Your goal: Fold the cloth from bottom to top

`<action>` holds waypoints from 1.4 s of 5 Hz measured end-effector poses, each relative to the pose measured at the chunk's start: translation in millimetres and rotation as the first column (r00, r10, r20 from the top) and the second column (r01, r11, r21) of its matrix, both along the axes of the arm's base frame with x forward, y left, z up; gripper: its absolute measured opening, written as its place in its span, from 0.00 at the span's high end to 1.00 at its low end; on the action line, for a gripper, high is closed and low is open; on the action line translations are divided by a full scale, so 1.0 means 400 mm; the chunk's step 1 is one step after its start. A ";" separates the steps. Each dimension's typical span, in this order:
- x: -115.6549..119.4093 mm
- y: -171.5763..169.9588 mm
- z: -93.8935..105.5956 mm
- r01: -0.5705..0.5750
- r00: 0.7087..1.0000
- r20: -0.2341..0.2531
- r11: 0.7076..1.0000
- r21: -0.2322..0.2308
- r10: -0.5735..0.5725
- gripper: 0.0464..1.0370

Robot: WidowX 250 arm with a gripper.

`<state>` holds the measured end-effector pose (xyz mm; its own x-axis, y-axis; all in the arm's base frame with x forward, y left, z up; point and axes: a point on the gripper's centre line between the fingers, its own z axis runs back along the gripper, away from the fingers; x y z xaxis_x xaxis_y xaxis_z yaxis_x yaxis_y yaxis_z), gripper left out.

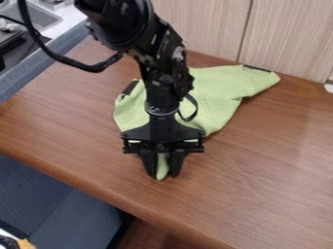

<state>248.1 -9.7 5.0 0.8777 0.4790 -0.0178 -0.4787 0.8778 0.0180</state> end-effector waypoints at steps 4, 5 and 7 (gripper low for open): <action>-0.016 -0.022 0.118 0.051 0.996 0.073 0.998 -0.036 -0.048 0.98; 0.036 -0.026 0.171 0.044 0.991 0.125 0.998 -0.053 -0.037 0.98; 0.227 -0.047 0.240 0.046 0.980 0.195 0.993 -0.108 -0.024 0.98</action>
